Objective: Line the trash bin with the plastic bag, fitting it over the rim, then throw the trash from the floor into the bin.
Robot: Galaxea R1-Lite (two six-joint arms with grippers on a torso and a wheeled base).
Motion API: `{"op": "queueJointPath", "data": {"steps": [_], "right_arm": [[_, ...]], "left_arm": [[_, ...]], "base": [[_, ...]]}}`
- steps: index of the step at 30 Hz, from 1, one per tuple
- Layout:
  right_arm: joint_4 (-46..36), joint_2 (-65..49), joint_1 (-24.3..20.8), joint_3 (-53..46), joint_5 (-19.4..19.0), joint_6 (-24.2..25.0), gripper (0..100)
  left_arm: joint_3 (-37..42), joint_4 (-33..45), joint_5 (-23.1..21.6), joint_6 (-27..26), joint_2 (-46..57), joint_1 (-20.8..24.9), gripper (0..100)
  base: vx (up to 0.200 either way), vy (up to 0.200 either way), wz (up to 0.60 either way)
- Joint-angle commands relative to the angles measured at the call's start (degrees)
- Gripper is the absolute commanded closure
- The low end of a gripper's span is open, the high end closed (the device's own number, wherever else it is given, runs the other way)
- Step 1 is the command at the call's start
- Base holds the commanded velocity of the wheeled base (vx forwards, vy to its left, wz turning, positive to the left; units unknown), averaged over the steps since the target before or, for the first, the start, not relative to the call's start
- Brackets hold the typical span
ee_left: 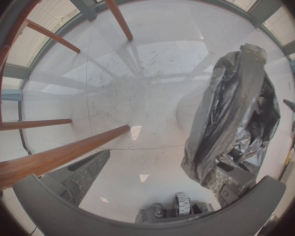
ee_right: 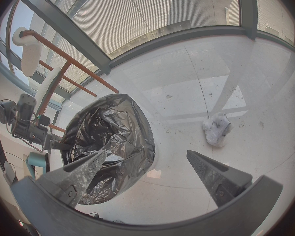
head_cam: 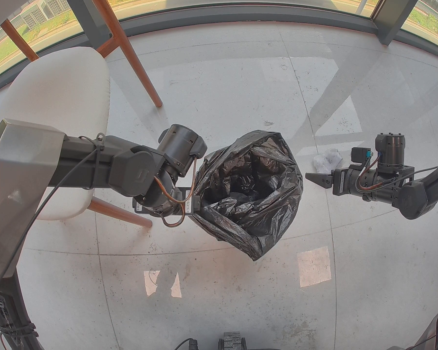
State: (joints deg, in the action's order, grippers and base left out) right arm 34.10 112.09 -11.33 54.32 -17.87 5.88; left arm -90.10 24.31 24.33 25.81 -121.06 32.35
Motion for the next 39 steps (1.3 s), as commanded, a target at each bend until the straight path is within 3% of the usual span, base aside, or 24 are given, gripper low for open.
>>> {"op": "queueJointPath", "data": {"steps": [1, 13, 21, 27, 32, 39], "right_arm": [[1.41, -0.65, -0.01, -1.06, 0.03, 0.01, 0], [5.1, -0.56, -0.01, -3.7, 0.03, 0.1, 0], [5.1, -0.47, -0.19, -3.7, 0.03, 0.1, 0], [5.1, -0.65, -0.01, -3.78, 0.03, 0.1, 0], [5.1, -0.65, -0.36, -3.78, 0.03, 0.19, 0], [5.1, -0.91, -0.36, -3.78, 0.03, 0.19, 0]], "left_arm": [[3.09, -1.54, 0.1, -1.64, 0.04, -1.24, 0], [7.66, -10.33, 0.01, -5.59, -0.22, -3.97, 0], [7.66, -9.98, -1.83, -5.15, 3.73, -0.27, 0], [7.48, -9.81, -6.05, -5.86, 7.51, 2.89, 0], [4.14, -10.42, -6.58, -12.98, 6.81, 4.12, 0], [-2.1, -14.9, -6.49, -15.61, 2.06, 5.0, 0]], "base": [[0.0, 0.0, 0.0], [0.0, 0.0, 0.0], [0.0, 0.0, 0.0], [0.0, 0.0, 0.0], [0.0, 0.0, 0.0], [0.0, 0.0, 0.0]]}}
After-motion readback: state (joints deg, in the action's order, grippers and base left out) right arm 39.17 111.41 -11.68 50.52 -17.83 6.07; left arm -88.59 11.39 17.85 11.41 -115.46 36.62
